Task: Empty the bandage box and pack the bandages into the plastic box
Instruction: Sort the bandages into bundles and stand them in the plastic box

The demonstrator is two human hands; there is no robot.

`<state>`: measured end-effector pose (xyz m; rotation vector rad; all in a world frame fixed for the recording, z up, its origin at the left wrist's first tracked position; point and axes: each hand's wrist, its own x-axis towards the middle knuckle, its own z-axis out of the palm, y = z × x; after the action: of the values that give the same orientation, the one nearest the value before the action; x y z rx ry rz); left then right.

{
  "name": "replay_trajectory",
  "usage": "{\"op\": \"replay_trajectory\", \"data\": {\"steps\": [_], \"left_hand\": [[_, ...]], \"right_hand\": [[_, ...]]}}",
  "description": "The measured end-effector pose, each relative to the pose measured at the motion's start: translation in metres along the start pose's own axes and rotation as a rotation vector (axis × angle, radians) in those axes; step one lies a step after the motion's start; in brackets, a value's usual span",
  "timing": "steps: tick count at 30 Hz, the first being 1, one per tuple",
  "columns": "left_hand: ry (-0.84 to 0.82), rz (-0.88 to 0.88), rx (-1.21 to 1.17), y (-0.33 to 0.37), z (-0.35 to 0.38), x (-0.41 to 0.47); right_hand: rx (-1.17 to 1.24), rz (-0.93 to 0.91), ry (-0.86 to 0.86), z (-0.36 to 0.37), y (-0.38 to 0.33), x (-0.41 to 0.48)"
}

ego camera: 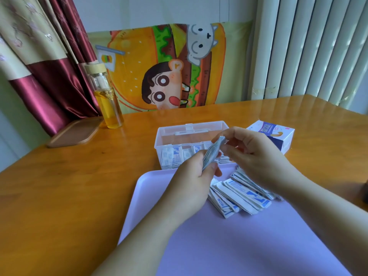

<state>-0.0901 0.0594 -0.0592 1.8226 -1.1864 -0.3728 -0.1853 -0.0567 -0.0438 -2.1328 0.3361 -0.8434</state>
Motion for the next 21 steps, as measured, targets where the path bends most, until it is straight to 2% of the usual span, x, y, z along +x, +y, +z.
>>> {"op": "replay_trajectory", "data": {"steps": [2, 7, 11, 16, 21], "left_hand": [[0.024, 0.014, 0.074, 0.004, -0.007, 0.001], [0.011, 0.099, 0.082, 0.002, -0.019, 0.014], [-0.039, 0.089, 0.126, 0.001, -0.036, 0.032], [-0.048, 0.136, -0.036, -0.002, -0.062, 0.066], [-0.012, 0.128, -0.104, -0.007, -0.070, 0.092]], "right_hand": [[0.010, -0.022, -0.014, -0.003, -0.004, 0.006], [0.079, -0.030, -0.024, -0.002, -0.008, 0.018], [0.111, -0.032, -0.040, 0.001, -0.013, 0.035], [0.330, 0.028, -0.102, 0.005, -0.023, 0.072], [0.075, -0.001, -0.041, 0.017, -0.018, 0.113]]}}
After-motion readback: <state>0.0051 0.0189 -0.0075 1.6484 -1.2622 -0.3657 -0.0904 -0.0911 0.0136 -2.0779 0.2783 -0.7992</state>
